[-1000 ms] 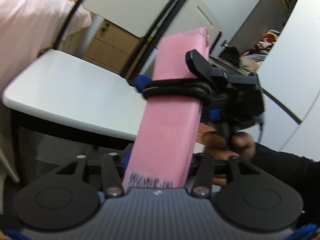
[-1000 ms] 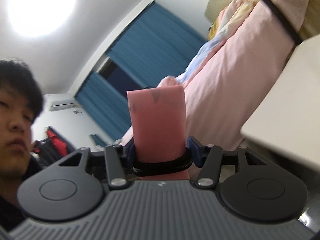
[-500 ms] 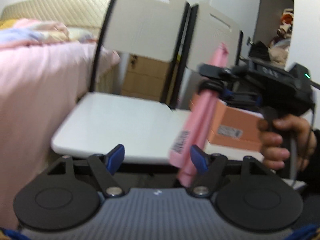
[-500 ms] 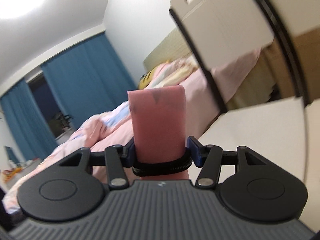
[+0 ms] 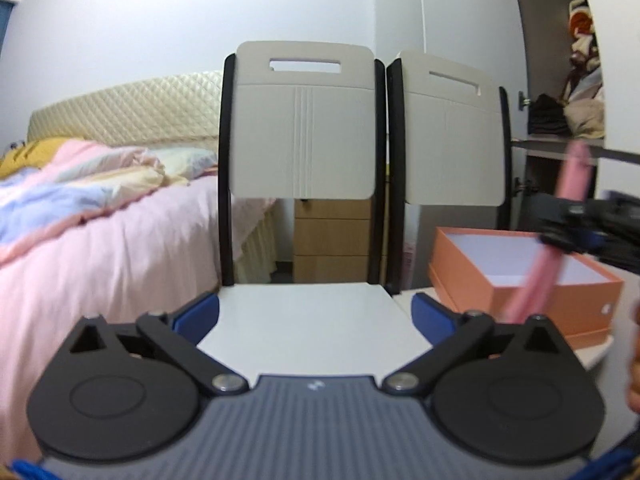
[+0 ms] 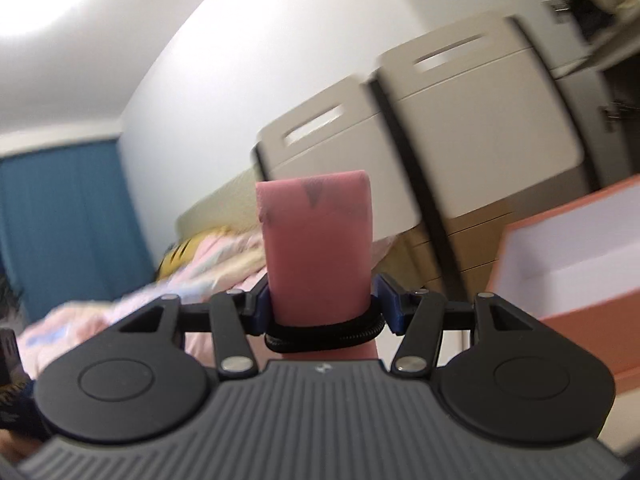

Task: Fold shopping bag
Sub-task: 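Carry the banded pink bag into the orange shoebox with the right tool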

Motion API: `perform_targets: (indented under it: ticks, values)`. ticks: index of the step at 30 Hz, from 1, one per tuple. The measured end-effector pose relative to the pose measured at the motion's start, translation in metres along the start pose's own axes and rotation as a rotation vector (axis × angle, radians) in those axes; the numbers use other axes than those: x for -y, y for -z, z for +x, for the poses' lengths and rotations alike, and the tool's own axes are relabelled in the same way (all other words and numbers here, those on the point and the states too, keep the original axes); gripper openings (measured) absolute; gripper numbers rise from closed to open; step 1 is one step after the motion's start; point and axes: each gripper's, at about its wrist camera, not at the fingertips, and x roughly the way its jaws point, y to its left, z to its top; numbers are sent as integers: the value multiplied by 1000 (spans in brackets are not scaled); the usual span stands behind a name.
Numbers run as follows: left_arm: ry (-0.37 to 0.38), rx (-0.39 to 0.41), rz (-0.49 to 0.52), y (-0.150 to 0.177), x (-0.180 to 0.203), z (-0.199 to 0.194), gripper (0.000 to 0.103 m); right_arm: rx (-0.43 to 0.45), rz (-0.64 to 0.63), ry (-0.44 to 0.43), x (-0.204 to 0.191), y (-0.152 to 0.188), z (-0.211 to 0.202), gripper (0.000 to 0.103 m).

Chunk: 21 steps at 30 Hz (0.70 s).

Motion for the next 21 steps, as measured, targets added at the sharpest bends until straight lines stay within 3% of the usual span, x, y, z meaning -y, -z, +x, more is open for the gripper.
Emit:
perform_targets:
  ticks: [5,10,17,21]
  values:
    - [21,0,-13,-6,19,28,103,84,-29,79,2,-9,-47,57]
    - [51,-18,-50,4,19,51,103,71,-76,161,-4,-10,-75,57]
    - [-4,-51,-146,11,0,63,103,71,-105,221,-18,-26,-85,57]
    - [-45,-89,-119,17,-5,61,103,97,-89,215,-18,-25,-82,57]
